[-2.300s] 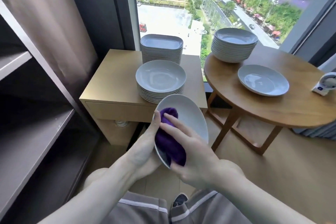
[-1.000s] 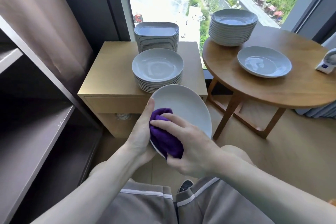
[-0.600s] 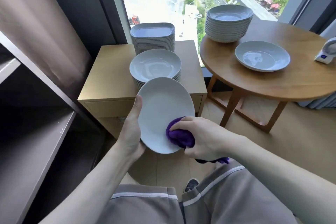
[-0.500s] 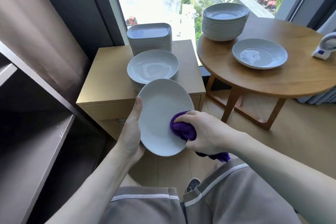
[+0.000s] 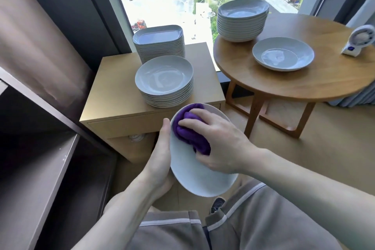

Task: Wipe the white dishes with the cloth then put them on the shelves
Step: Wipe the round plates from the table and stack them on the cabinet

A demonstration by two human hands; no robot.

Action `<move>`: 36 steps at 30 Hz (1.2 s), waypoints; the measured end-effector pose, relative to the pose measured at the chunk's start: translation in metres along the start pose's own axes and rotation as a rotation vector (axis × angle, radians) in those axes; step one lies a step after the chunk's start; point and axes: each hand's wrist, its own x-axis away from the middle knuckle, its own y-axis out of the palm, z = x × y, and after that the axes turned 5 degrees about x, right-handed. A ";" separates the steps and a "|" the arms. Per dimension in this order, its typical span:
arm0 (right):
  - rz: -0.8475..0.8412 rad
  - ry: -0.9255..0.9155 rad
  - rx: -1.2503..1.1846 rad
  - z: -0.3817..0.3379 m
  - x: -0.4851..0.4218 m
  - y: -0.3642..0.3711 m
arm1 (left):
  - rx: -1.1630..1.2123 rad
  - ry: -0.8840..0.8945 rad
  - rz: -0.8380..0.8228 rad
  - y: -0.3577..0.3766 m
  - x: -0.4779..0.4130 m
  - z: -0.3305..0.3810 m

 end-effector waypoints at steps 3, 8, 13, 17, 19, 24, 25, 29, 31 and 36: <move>-0.080 -0.123 -0.014 -0.017 0.004 0.003 | 0.063 -0.032 0.097 -0.002 0.001 0.004; -0.294 -0.236 0.034 -0.027 0.008 0.009 | 0.171 0.019 0.155 -0.017 0.000 0.024; -0.399 -0.145 0.118 -0.010 0.008 0.011 | 0.062 0.101 0.167 -0.028 -0.002 0.033; -0.394 -0.026 0.127 0.006 0.004 0.008 | -0.017 0.142 0.156 -0.027 -0.001 0.035; -0.373 0.027 0.111 0.012 0.002 0.006 | -0.037 0.162 0.145 -0.026 0.000 0.035; -0.274 0.171 0.092 0.024 -0.005 -0.003 | -0.047 0.167 0.091 -0.022 -0.001 0.031; -0.236 0.197 0.094 0.025 -0.007 -0.004 | -0.035 0.162 0.077 -0.020 0.000 0.029; -0.087 0.225 0.097 0.021 -0.011 -0.003 | 0.016 0.116 0.043 -0.010 -0.001 0.021; -0.035 0.172 0.095 0.015 -0.012 -0.003 | 0.037 0.077 0.039 -0.004 -0.002 0.015; -0.038 -0.039 0.110 -0.011 -0.008 0.004 | 0.126 -0.001 0.113 0.002 -0.001 0.006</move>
